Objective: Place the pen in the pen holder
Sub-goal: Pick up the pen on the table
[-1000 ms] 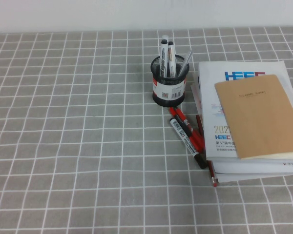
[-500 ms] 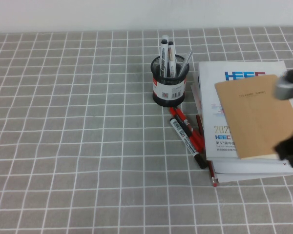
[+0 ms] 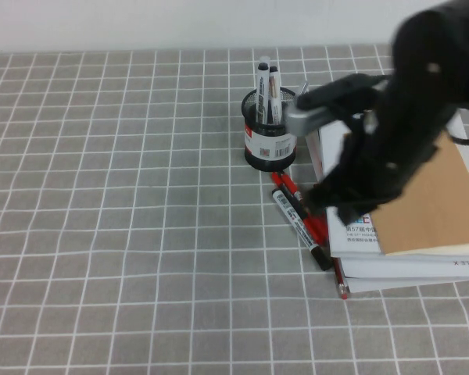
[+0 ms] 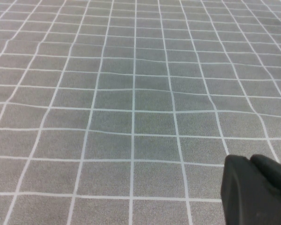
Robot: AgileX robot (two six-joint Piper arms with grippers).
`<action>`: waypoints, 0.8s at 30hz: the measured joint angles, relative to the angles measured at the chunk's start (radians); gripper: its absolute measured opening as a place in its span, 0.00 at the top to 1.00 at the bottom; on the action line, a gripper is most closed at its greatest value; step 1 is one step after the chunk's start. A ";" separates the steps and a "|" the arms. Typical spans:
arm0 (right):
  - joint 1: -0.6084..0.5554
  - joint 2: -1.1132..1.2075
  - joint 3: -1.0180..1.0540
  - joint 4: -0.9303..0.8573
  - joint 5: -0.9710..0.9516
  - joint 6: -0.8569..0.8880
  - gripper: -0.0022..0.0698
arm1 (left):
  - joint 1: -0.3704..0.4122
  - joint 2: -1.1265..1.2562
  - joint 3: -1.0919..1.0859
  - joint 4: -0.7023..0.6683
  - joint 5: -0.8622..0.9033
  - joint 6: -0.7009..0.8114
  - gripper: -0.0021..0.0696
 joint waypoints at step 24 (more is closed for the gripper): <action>0.020 0.298 -0.185 0.076 -0.082 -0.004 0.87 | 0.000 0.000 0.000 0.000 0.000 0.000 0.98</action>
